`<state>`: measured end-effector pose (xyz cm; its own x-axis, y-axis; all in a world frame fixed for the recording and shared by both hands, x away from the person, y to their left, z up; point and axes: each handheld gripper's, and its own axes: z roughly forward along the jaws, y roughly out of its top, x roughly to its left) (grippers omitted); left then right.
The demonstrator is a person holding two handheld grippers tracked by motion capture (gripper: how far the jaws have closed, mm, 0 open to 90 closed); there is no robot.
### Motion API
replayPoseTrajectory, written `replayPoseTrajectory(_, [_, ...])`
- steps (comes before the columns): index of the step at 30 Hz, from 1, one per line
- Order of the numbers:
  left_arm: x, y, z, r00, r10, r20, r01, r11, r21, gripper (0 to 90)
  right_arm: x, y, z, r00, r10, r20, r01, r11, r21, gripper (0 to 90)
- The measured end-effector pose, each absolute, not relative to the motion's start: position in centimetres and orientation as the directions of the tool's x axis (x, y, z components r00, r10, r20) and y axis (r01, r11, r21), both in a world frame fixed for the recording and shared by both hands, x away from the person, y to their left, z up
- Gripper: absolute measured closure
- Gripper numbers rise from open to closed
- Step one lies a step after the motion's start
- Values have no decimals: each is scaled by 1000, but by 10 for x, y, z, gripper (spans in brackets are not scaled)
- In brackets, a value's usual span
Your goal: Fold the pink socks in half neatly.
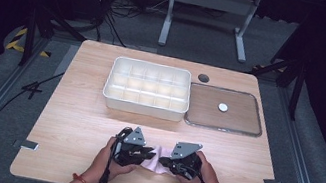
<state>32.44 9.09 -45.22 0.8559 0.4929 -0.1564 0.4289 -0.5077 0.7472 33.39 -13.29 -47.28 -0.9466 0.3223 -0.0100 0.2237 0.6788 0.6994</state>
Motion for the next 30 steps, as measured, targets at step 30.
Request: replayPoseTrajectory(30, [325, 95, -454, 846, 512, -150, 434, -495, 753, 798, 336, -163, -453, -913, 402, -68, 210, 608, 766, 749])
